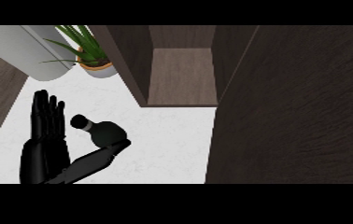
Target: Pick up the wine, place it into the cabinet and close the cabinet
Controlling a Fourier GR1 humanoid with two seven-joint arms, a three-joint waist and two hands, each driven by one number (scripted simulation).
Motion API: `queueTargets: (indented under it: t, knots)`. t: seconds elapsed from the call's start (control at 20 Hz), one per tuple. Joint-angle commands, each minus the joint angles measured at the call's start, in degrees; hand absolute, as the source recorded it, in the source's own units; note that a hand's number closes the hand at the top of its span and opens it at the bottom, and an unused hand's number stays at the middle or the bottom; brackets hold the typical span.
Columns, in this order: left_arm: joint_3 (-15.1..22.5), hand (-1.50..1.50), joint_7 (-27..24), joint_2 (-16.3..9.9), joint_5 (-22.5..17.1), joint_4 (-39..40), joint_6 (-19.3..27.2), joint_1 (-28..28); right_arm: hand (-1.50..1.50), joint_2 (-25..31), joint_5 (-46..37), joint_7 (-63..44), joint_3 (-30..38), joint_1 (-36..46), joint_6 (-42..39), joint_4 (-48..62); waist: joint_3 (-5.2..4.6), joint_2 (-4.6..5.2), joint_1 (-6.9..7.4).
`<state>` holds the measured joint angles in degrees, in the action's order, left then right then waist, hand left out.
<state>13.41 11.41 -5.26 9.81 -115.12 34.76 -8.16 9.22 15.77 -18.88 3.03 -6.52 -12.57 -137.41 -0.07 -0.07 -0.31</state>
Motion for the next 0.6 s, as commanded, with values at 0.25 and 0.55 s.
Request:
queueTargets:
  t: [0.25, 0.55]
  knots:
    - [-7.4, -1.50, -14.6, -0.3, -10.3, 9.2, -6.0, -3.3, -1.50, -1.5, 8.1, -2.9, 0.0, -2.8, -1.6, -6.1, 0.02, -0.02, 0.11]
    - [-11.4, -1.50, -23.6, 0.6, -14.0, 21.5, -9.6, -1.8, -1.50, -2.7, 6.6, -5.4, -1.3, -2.9, -0.3, -8.8, -0.02, 0.02, -0.15]
